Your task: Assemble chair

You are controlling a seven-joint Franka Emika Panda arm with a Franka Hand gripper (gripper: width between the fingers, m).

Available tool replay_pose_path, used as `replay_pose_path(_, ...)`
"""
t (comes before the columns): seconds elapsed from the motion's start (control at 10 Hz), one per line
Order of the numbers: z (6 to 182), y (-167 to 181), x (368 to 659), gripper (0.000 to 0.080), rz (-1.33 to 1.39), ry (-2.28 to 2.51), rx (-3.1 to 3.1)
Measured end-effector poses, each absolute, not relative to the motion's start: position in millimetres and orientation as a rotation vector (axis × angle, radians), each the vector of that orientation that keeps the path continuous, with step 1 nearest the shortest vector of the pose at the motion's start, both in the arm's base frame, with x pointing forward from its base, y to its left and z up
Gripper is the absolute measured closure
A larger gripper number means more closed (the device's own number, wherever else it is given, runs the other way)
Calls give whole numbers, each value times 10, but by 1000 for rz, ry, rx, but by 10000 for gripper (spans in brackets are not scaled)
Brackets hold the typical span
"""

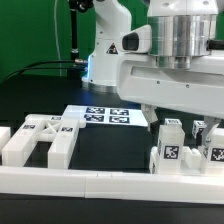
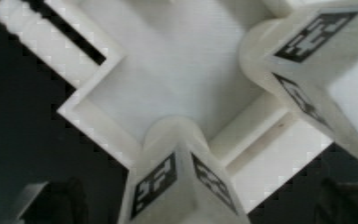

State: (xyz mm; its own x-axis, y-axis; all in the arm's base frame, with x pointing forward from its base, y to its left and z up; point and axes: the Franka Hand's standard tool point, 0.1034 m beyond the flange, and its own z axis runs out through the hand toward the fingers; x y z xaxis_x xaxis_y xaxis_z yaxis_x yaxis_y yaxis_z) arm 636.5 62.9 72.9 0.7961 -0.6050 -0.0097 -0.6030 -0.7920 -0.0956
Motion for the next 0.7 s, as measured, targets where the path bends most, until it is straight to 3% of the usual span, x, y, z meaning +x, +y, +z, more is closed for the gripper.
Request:
replay_pose_path(0.4, 778, 488, 6428, 151, -79, 382, -3048)
replay_pose_path(0.6, 780, 495, 6436, 151, -88, 326, -3060)
replay_pose_path(0.7, 780, 495, 6436, 299, -87, 352, -3057)
